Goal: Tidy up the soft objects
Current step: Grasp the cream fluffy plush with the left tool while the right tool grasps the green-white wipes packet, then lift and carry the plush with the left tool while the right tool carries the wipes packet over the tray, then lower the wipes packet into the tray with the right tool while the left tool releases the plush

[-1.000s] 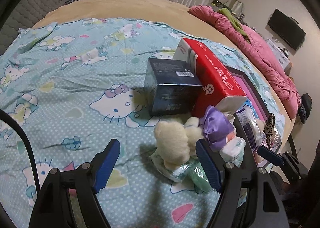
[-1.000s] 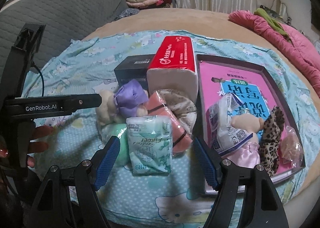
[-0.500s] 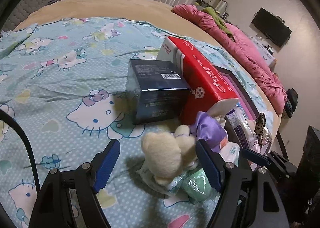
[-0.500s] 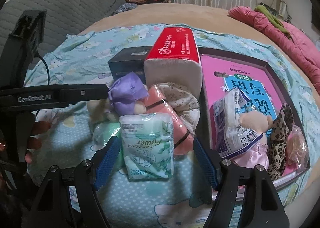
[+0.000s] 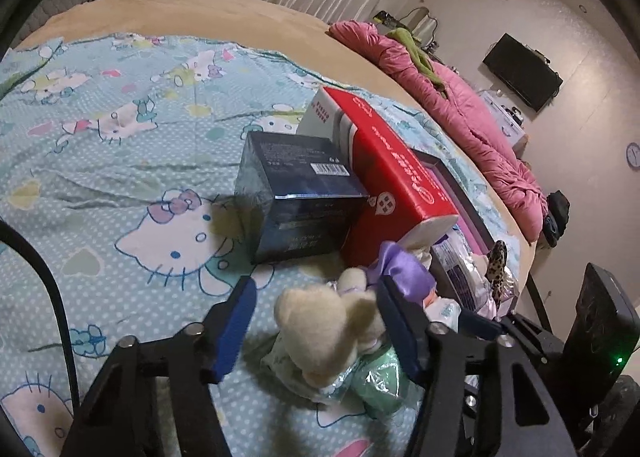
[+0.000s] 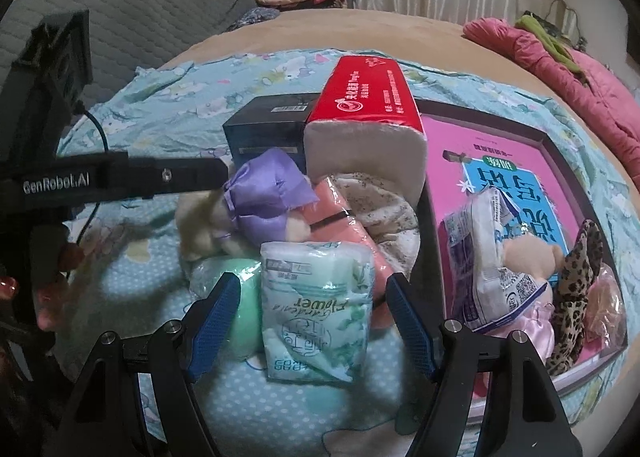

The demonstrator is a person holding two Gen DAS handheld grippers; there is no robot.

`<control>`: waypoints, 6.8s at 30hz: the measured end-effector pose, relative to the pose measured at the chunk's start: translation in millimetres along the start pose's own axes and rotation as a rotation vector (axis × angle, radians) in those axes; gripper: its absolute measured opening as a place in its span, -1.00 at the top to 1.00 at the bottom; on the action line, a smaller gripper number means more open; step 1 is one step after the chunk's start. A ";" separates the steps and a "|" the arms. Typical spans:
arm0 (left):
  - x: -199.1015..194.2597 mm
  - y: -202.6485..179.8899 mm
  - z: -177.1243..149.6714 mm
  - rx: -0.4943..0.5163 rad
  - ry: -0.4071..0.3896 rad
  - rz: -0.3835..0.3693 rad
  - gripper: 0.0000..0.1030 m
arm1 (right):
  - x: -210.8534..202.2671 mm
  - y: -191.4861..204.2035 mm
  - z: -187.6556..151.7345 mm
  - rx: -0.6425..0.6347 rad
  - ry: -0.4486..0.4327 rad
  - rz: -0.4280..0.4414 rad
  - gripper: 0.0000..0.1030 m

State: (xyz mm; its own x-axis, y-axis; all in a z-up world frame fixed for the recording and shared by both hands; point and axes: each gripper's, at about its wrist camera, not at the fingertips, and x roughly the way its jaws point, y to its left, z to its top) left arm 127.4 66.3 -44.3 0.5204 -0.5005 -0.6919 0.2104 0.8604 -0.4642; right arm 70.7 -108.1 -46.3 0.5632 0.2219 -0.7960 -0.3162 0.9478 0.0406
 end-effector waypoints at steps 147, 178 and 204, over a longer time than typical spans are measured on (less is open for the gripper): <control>88.6 -223.8 -28.7 0.241 0.180 0.166 0.49 | -109.3 -217.1 -32.9 0.462 -0.257 -0.151 0.11; 80.3 -211.2 -43.6 0.236 0.198 0.136 0.48 | -63.7 -200.1 -27.5 0.361 -0.140 -0.148 0.03; 70.5 -216.2 -36.8 0.231 0.194 0.169 0.42 | -105.6 -221.4 -33.2 0.478 -0.321 -0.115 -0.49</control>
State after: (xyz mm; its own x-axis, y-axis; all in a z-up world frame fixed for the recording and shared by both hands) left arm 88.2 -158.5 -13.1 0.4016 -0.3391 -0.8507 0.3278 0.9206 -0.2122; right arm 55.9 -349.1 8.7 0.7998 0.0989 -0.5920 0.0984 0.9514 0.2919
